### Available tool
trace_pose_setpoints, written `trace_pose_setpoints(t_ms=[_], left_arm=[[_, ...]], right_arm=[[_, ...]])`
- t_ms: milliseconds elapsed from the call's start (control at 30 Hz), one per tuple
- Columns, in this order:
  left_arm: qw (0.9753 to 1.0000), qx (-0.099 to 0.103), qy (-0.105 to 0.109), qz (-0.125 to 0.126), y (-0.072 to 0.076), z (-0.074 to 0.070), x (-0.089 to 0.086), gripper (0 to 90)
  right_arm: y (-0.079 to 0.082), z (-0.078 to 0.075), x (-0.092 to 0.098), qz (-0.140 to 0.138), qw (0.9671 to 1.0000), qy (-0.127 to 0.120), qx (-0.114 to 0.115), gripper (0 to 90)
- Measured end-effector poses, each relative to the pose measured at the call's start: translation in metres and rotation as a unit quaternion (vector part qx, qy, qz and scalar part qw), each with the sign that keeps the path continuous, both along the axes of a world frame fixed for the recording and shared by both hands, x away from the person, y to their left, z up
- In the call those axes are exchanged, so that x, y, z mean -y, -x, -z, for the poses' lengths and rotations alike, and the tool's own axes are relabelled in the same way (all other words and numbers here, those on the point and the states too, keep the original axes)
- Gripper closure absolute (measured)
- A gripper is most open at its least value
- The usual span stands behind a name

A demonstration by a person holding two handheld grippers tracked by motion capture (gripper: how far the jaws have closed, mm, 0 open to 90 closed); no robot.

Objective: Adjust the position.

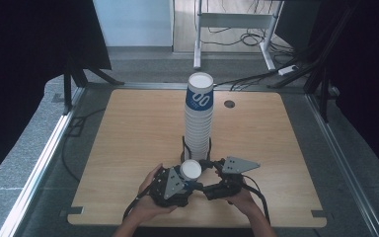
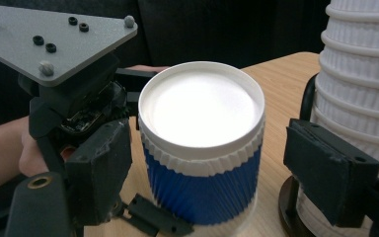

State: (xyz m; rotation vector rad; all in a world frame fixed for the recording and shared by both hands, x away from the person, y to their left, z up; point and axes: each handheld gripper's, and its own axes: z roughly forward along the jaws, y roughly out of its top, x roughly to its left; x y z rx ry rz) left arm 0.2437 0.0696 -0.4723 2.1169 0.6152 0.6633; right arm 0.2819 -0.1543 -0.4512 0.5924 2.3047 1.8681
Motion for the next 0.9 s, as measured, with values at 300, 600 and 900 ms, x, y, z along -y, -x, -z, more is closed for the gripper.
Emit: trace_pose_setpoints(t_ms=[300, 600, 900], left_arm=[[0.9988, 0.017, -0.044, -0.013, 0.000, 0.003, 0.001, 19.8], [0.9934, 0.045, -0.103, -0.021, 0.002, 0.010, 0.009, 19.8], [0.9837, 0.078, -0.161, -0.022, 0.008, 0.016, 0.019, 19.8]], right_arm=[[-0.003, 0.002, 0.006, 0.008, 0.9998, 0.018, -0.002, 18.8], [-0.005, 0.002, 0.011, -0.002, 0.9980, 0.058, -0.026, 19.6], [-0.007, 0.007, 0.010, -0.006, 0.9954, 0.085, -0.044, 19.2]])
